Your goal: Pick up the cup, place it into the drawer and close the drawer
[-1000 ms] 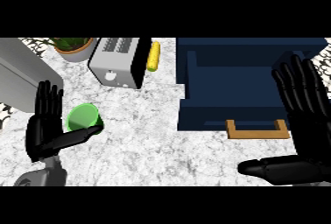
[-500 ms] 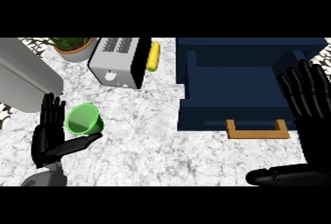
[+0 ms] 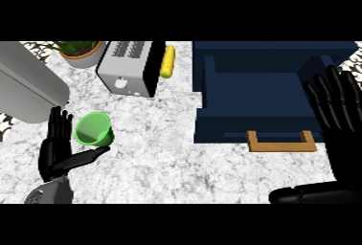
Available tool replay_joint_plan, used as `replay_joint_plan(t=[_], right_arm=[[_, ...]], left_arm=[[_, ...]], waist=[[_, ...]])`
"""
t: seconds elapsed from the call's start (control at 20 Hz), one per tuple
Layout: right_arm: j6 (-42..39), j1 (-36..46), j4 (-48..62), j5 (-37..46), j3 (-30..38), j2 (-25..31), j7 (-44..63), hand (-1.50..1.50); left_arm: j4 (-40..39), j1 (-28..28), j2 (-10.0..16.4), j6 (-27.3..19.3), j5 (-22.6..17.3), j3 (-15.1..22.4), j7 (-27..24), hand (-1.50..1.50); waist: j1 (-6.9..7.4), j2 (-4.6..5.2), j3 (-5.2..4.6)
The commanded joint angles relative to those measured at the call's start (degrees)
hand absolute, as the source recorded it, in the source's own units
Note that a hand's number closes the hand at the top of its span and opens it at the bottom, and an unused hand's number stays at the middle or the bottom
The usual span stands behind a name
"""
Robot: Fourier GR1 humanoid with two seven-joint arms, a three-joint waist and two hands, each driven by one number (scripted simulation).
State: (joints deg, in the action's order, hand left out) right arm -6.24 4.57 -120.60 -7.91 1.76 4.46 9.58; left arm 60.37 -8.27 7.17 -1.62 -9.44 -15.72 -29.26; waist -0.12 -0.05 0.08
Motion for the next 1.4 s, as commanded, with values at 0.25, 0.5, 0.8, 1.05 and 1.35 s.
replay_joint_plan(t=[0.25, 0.5, 0.8, 1.05, 1.35], right_arm=[[1.8, -0.3, -1.9, 2.5, -2.7, -1.8, 1.4, -1.5], [0.8, 3.3, 2.8, 1.3, -0.3, -0.5, 0.7, -1.5], [1.2, 4.7, 1.0, 1.4, -0.4, 0.3, 3.8, -1.5], [-1.0, 1.3, 2.4, -0.2, 0.6, -0.1, -0.7, -1.5], [-0.4, 0.5, -0.1, 0.1, -0.2, -0.7, 0.1, -1.5]], left_arm=[[-8.3, -0.3, 0.1, 0.5, -1.3, -0.8, -6.6, -1.5], [-19.2, -5.7, 4.7, 3.7, -2.9, -3.4, -10.9, -1.5], [-24.0, -8.2, 4.9, 2.9, -2.5, -2.4, -13.0, -1.5], [-34.1, -12.9, 4.4, 5.2, -2.1, -2.5, -20.8, -1.5], [-39.3, -15.1, 5.4, 9.2, -4.4, -4.2, -22.7, -1.5]], waist=[[0.04, 0.04, -0.09], [-0.03, 0.1, -0.1], [0.03, 0.06, -0.1], [-0.21, 0.13, -0.11], [-0.3, 0.15, -0.12]])
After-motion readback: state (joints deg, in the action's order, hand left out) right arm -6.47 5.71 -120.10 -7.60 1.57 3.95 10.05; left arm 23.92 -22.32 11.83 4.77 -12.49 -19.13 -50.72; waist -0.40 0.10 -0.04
